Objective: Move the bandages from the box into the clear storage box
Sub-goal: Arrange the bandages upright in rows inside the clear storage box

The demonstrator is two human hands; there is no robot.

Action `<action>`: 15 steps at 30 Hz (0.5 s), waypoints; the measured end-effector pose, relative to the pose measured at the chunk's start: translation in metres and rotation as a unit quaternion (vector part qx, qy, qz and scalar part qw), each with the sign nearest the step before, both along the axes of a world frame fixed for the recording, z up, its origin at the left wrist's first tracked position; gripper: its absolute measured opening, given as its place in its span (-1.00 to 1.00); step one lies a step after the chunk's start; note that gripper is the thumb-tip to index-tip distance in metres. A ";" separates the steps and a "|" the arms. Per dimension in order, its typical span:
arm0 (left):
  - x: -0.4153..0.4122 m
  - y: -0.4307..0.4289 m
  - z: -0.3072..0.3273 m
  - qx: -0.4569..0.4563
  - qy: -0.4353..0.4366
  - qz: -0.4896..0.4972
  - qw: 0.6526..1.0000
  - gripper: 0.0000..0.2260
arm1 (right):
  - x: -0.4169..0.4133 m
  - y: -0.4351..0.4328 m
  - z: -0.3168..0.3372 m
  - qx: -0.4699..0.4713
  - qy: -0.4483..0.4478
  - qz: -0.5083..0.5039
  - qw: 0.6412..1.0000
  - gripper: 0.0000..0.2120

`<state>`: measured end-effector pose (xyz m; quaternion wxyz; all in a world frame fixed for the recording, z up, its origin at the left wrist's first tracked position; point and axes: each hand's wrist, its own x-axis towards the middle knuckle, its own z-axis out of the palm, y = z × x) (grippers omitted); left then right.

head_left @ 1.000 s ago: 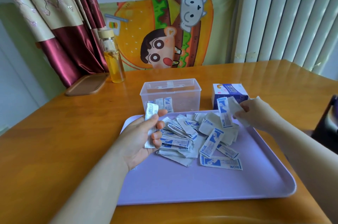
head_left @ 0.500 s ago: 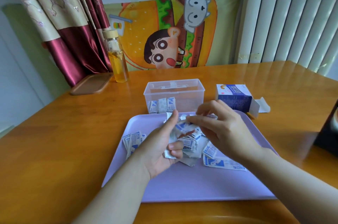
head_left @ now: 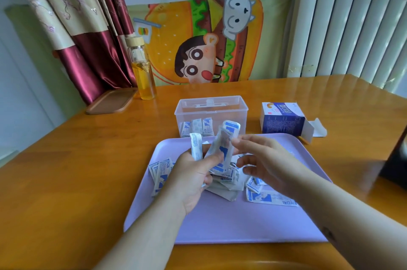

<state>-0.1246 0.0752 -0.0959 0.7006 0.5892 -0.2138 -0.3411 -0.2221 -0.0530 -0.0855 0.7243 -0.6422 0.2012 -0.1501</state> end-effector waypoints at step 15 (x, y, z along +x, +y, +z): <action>0.001 0.007 -0.002 0.012 0.001 0.013 1.000 -0.87 | 0.007 0.006 -0.007 0.006 -0.025 -0.015 1.000 -0.78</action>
